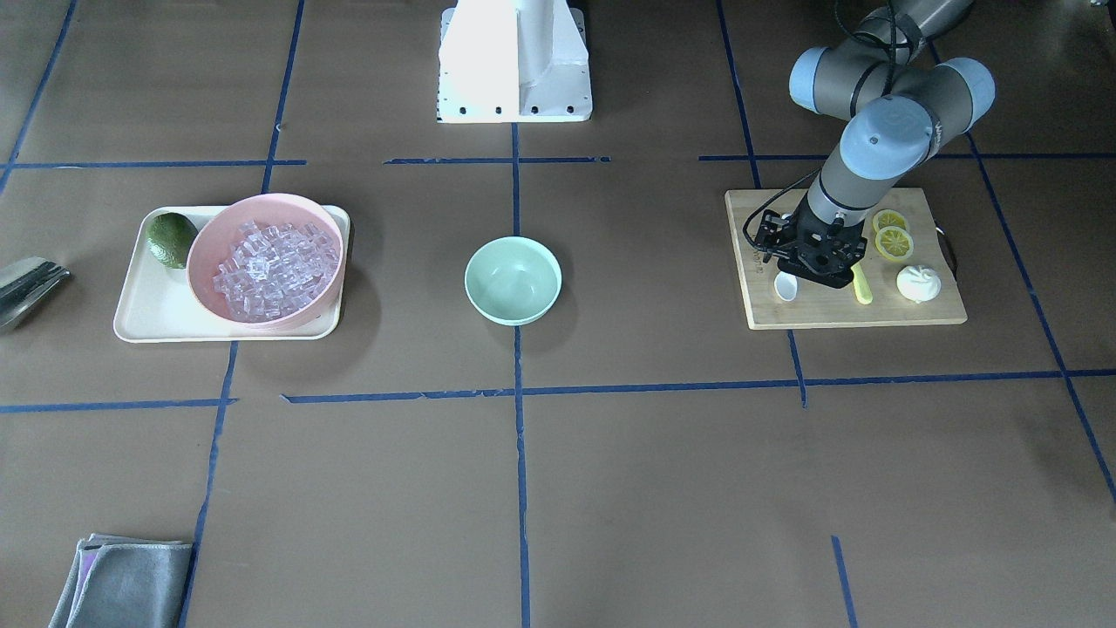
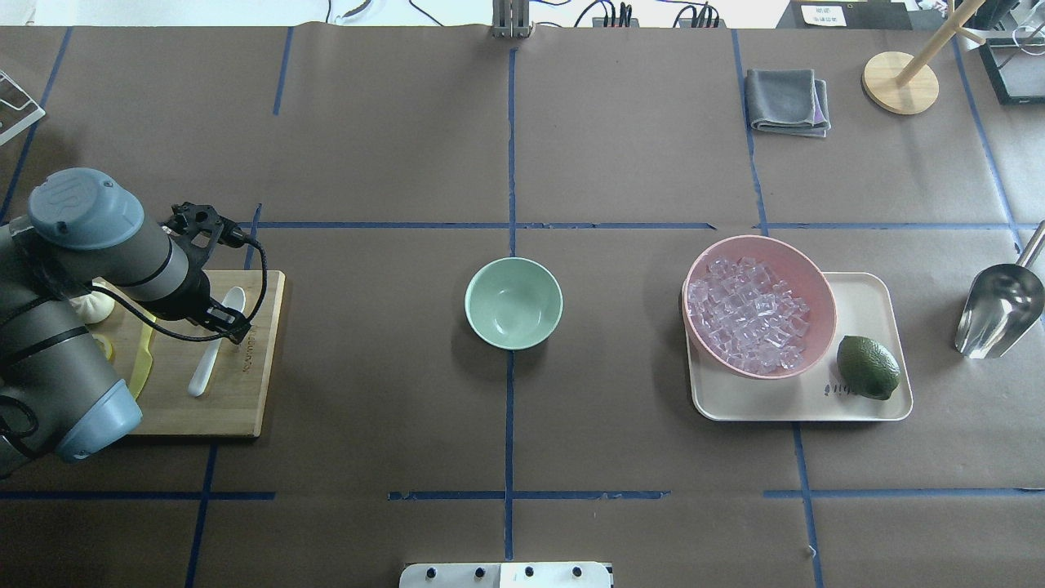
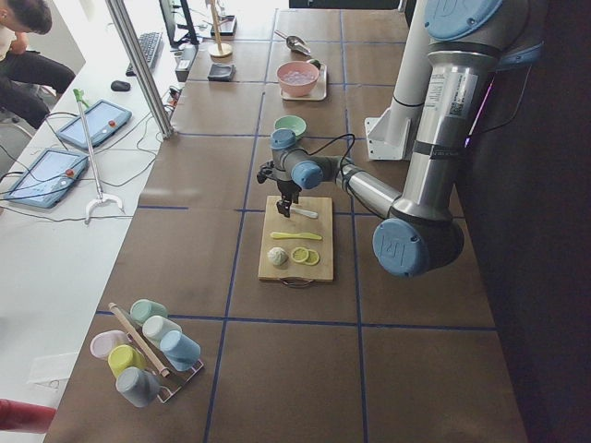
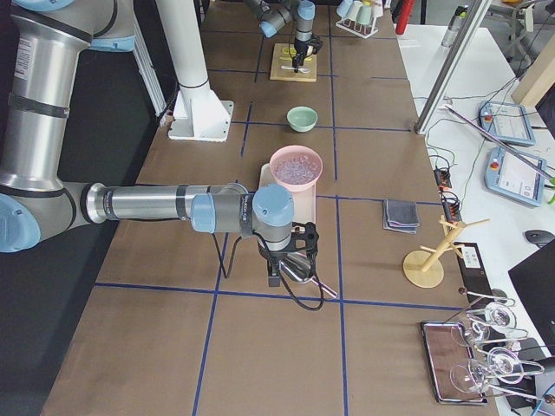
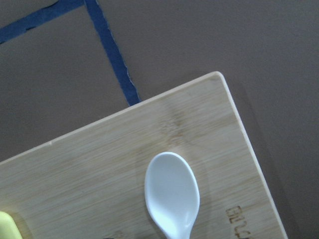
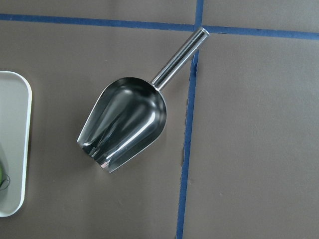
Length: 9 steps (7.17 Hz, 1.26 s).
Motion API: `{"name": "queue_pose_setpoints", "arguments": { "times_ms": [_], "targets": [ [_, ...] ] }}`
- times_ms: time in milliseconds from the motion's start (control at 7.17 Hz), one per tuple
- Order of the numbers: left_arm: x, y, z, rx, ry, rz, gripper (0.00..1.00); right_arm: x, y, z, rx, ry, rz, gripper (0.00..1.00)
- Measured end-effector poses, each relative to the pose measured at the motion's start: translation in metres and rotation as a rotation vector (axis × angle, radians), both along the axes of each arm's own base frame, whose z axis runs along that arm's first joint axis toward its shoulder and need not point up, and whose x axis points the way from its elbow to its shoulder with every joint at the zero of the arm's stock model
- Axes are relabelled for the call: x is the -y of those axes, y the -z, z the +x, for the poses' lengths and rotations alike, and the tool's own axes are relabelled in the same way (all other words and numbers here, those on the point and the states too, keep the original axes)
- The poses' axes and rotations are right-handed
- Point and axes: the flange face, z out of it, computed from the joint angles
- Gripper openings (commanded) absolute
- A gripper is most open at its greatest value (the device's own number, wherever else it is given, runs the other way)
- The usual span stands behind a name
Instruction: Put spoon and ice into bowl
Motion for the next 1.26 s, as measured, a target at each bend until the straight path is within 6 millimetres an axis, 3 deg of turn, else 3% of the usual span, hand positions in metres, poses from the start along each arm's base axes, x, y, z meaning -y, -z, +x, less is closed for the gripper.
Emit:
{"name": "queue_pose_setpoints", "arguments": {
  "times_ms": [140,279,558,837,977,1116,1256],
  "targets": [
    [0.0,0.0,0.0,-0.001,-0.001,-0.001,0.13,0.0,0.0,0.0,-0.001,0.0,0.0,1.0],
    [0.0,-0.001,0.0,-0.001,-0.001,-0.004,0.03,0.0,0.0,0.0,-0.001,0.0,0.0,1.0],
    [-0.001,-0.001,-0.001,-0.001,0.0,-0.01,0.0,0.0,0.0,0.0,0.0,0.0,0.001,1.0],
    [-0.003,0.015,-0.002,-0.021,0.016,-0.008,0.0,0.001,0.001,0.0,-0.001,0.0,0.002,1.0],
    [0.001,0.036,0.002,-0.046,0.062,-0.029,0.0,0.001,0.001,0.0,0.0,0.0,0.002,1.0],
    [0.007,0.071,0.017,-0.086,0.139,-0.08,0.0,0.001,0.001,-0.001,0.0,0.001,0.002,1.0],
    [0.007,0.109,0.044,-0.127,0.204,-0.147,0.0,0.001,0.002,-0.001,0.0,0.001,0.003,1.0]
  ]
}}
